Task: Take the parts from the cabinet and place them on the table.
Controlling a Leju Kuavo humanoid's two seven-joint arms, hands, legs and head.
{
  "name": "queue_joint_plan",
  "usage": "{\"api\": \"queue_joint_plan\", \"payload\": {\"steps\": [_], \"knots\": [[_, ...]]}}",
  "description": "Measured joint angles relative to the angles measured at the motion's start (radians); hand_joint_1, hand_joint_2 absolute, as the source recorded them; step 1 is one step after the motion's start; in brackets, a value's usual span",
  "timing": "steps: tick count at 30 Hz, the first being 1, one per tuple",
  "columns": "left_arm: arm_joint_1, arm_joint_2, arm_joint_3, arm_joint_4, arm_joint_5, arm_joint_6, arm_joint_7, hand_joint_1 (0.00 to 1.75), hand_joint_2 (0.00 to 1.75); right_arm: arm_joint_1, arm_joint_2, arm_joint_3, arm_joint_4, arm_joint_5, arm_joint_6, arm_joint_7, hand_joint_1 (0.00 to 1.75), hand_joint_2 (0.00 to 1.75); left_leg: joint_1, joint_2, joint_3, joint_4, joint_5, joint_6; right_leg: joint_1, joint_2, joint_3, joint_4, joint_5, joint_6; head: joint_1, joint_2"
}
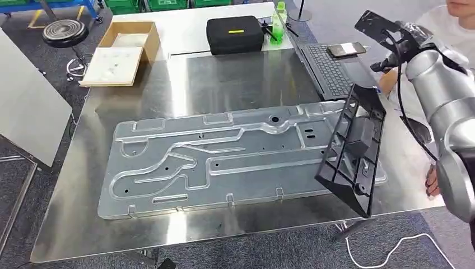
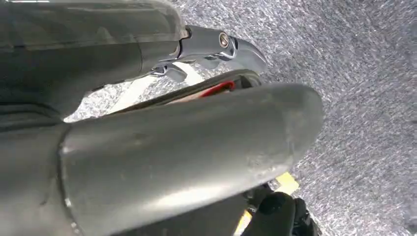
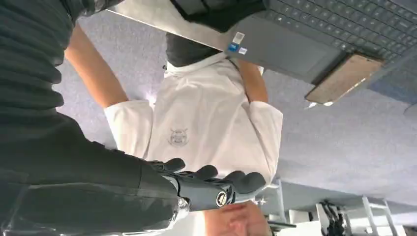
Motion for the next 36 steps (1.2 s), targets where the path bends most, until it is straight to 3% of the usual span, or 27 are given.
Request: {"api": "queue_joint_plan", "payload": {"steps": [1,3,4,5,6,8,9,10,11,14,15,17,20,21,23,24,25,26,27,29,30,34,35,36], "knots": [[0.0,0.0,0.0,0.0,0.0,0.0,0.0,0.0,0.0,0.002,0.0,0.0,0.0,0.0,0.0,0.0,0.0,1.75,0.0,0.0,0.001,-0.008,-0.002,0.001,-0.001,0.0,-0.002,-0.001,0.002,0.005,0.0,0.0],[0.002,0.0,0.0,0.0,0.0,0.0,0.0,0.0,0.0,0.006,-0.001,-0.003,0.0,0.0,-0.001,-0.002,0.0,1.75,-0.005,-0.001,0.0,-0.011,0.001,0.005,-0.005,0.0,-0.001,-0.009,0.006,0.015,0.0,0.0],[0.002,0.0,0.0,0.0,0.0,0.0,0.0,0.0,0.0,0.006,-0.001,-0.007,0.0,0.002,-0.003,-0.006,0.0,1.75,0.001,0.0,0.007,-0.028,0.009,0.014,-0.003,0.001,0.0,-0.008,0.005,0.022,0.001,0.0],[0.001,0.0,0.0,0.0,0.0,0.0,0.0,0.0,0.0,0.007,-0.005,-0.01,-0.001,0.005,-0.008,-0.014,0.0,1.75,0.003,0.003,0.014,-0.039,0.016,0.017,-0.008,-0.002,-0.003,0.003,-0.006,0.023,0.0,0.0],[-0.001,-0.001,0.0,0.0,0.0,0.0,-0.001,0.0,0.0,0.007,-0.005,-0.017,-0.001,0.008,-0.014,-0.03,0.0,1.75,0.003,0.003,0.015,-0.042,0.019,0.021,-0.006,-0.004,-0.019,0.036,-0.032,0.025,0.002,0.0],[-0.002,-0.002,0.001,0.0,-0.001,0.0,-0.001,0.0,0.0,0.019,-0.007,-0.028,-0.003,0.006,-0.039,-0.062,0.0,1.75,0.003,0.003,0.015,-0.042,0.019,0.028,-0.006,-0.003,-0.083,0.176,-0.103,0.03,0.002,0.0],[-0.001,-0.002,0.001,0.0,-0.001,0.001,-0.001,0.0,0.0,0.034,-0.01,-0.034,-0.007,0.003,-0.056,-0.084,0.0,1.75,0.003,0.003,0.015,-0.042,0.018,0.029,-0.006,-0.004,-0.114,0.238,-0.124,0.032,0.001,0.0],[0.001,-0.002,0.001,0.0,-0.001,0.002,0.0,0.0,0.0,0.047,-0.013,-0.042,-0.01,-0.002,-0.073,-0.106,0.0,1.75,0.003,0.002,0.015,-0.04,0.017,0.03,-0.008,-0.004,-0.131,0.267,-0.124,0.034,0.001,0.0],[0.003,-0.002,0.001,0.0,-0.001,0.003,0.0,0.0,0.0,0.061,-0.014,-0.048,-0.011,-0.005,-0.082,-0.116,0.0,0.0,0.004,0.002,0.015,-0.039,0.017,0.029,-0.011,-0.005,-0.124,0.25,-0.101,0.035,0.001,0.0],[0.005,-0.002,0.001,0.0,-0.002,0.003,-0.001,0.0,0.0,0.081,-0.015,-0.079,-0.029,-0.015,-0.117,-0.148,0.0,0.0,0.004,0.001,0.014,-0.023,0.005,0.018,-0.017,-0.01,-0.013,0.025,0.016,0.036,0.001,0.0],[0.004,-0.002,0.001,0.0,-0.002,0.003,-0.001,0.0,0.0,0.082,-0.015,-0.091,-0.031,-0.015,-0.13,-0.152,0.0,0.0,-0.005,0.001,0.006,-0.014,-0.001,0.01,-0.009,-0.01,-0.003,0.003,-0.002,0.034,0.002,0.0],[0.002,-0.002,0.001,0.0,-0.003,0.003,-0.003,0.0,0.0,0.099,-0.016,-0.116,-0.041,-0.016,-0.16,-0.167,0.0,0.0,0.001,0.001,0.006,-0.013,0.001,0.004,-0.006,-0.008,-0.007,0.002,0.004,0.02,0.001,0.0],[0.003,-0.005,0.001,0.0,-0.006,0.005,-0.003,0.0,0.0,0.158,-0.017,-0.159,-0.091,-0.046,-0.308,-0.278,0.0,0.0,0.004,0.001,0.002,-0.004,-0.012,-0.009,-0.007,-0.008,0.001,-0.006,0.009,0.003,0.0,0.0],[0.003,-0.007,0.001,0.0,-0.007,0.006,-0.003,0.0,0.0,0.183,-0.016,-0.18,-0.125,-0.078,-0.363,-0.342,0.0,0.0,0.005,0.0,-0.01,0.036,-0.04,-0.014,-0.007,-0.01,0.003,-0.008,0.009,-0.001,0.0,0.0],[0.004,-0.01,0.001,0.0,-0.009,0.013,-0.002,0.0,0.0,0.237,-0.009,-0.232,-0.193,-0.157,-0.386,-0.445,0.0,0.0,0.008,0.001,-0.073,0.176,-0.109,-0.02,-0.004,-0.011,0.004,-0.008,0.008,-0.007,0.0,0.0],[0.005,-0.01,0.001,0.0,-0.009,0.013,-0.002,0.0,0.0,0.285,0.005,-0.271,-0.26,-0.2,-0.378,-0.496,0.0,0.0,0.01,0.001,-0.102,0.239,-0.13,-0.022,-0.002,-0.011,0.005,-0.008,0.008,-0.009,0.001,0.0],[0.006,-0.01,0.001,0.0,-0.009,0.015,-0.002,0.0,0.0,0.35,0.018,-0.305,-0.341,-0.217,-0.376,-0.536,0.0,0.0,0.011,0.001,-0.118,0.273,-0.131,-0.023,0.001,-0.01,0.007,-0.008,0.006,-0.011,0.0,0.0],[0.007,-0.01,0.001,0.0,-0.009,0.016,-0.002,0.0,0.0,0.416,0.036,-0.327,-0.425,-0.212,-0.381,-0.562,0.0,0.0,0.011,0.001,-0.112,0.26,-0.112,-0.021,0.003,-0.009,0.01,-0.008,0.006,-0.012,0.001,0.0],[0.006,-0.01,0.001,0.0,-0.009,0.016,-0.002,0.0,0.0,0.481,0.051,-0.335,-0.51,-0.193,-0.395,-0.577,0.0,0.0,0.011,0.001,-0.088,0.208,-0.079,-0.017,0.005,-0.009,0.011,-0.008,0.005,-0.012,0.0,0.0],[0.005,-0.01,0.0,0.0,-0.011,0.018,-0.002,0.0,0.0,0.581,0.079,-0.333,-0.675,-0.116,-0.44,-0.583,0.0,0.0,0.006,0.0,-0.007,0.04,-0.003,-0.002,0.005,-0.008,0.012,-0.008,0.005,-0.013,0.0,0.0],[0.001,-0.01,-0.001,0.0,-0.014,0.018,-0.002,0.0,0.0,0.623,0.089,-0.328,-0.744,-0.071,-0.462,-0.582,0.0,0.0,0.001,0.0,0.014,-0.007,-0.01,0.004,0.006,-0.01,0.011,-0.008,0.004,-0.011,0.001,0.0],[-0.003,-0.01,-0.005,0.0,-0.021,0.016,-0.003,0.0,0.0,0.757,0.125,-0.263,-0.971,0.066,-0.51,-0.559,0.0,0.0,-0.005,-0.011,0.019,-0.026,-0.001,0.01,0.005,-0.026,0.013,-0.016,0.006,0.007,0.001,0.0],[-0.005,-0.011,-0.006,0.0,-0.022,0.013,-0.003,0.0,0.0,0.775,0.128,-0.248,-1.008,0.104,-0.515,-0.55,0.0,0.0,0.005,-0.013,0.028,-0.045,0.012,0.02,0.007,-0.027,0.011,-0.016,0.001,0.014,0.001,0.0],[-0.008,-0.013,-0.009,0.0,-0.023,0.01,-0.003,0.0,0.0,0.784,0.13,-0.234,-1.038,0.134,-0.523,-0.541,0.0,0.0,0.003,-0.017,0.031,-0.054,0.017,0.021,0.003,-0.022,0.003,0.01,-0.022,0.015,0.001,0.0]]}}
